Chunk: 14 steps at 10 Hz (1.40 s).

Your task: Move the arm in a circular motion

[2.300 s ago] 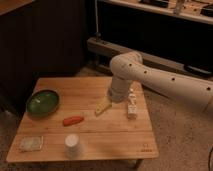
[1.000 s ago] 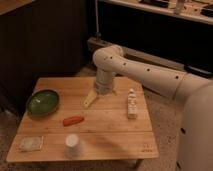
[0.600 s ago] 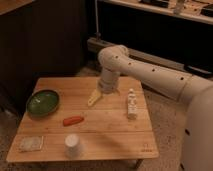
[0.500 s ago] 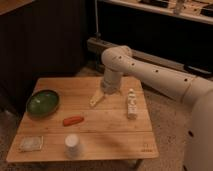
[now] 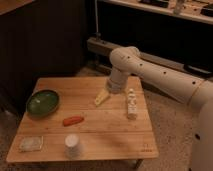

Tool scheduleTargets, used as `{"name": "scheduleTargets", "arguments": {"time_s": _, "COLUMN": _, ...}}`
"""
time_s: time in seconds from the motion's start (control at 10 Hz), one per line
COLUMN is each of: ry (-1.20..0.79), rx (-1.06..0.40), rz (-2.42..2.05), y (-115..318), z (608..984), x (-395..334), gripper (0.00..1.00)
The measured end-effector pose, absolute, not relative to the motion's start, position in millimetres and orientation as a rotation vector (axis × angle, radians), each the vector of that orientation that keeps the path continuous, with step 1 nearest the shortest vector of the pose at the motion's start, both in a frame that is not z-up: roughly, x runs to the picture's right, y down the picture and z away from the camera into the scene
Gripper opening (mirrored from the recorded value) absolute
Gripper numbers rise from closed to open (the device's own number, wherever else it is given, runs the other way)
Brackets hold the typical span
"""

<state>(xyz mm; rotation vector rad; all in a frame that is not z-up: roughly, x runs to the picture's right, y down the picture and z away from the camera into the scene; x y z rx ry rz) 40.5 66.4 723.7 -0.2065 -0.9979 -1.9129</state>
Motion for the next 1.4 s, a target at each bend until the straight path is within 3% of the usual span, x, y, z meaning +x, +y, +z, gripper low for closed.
{"name": "scheduleTargets", "arguments": {"time_s": 0.8, "ry": -0.914, "rx": -0.241, "rz": -1.775, "y": 74, "z": 712, "x": 130, "gripper": 1.00}}
{"name": "scheduleTargets", "arguments": {"time_s": 1.4, "ry": -0.858, "rx": -0.293, "rz": -1.602, "y": 139, "z": 651, "x": 227, "gripper": 1.00}}
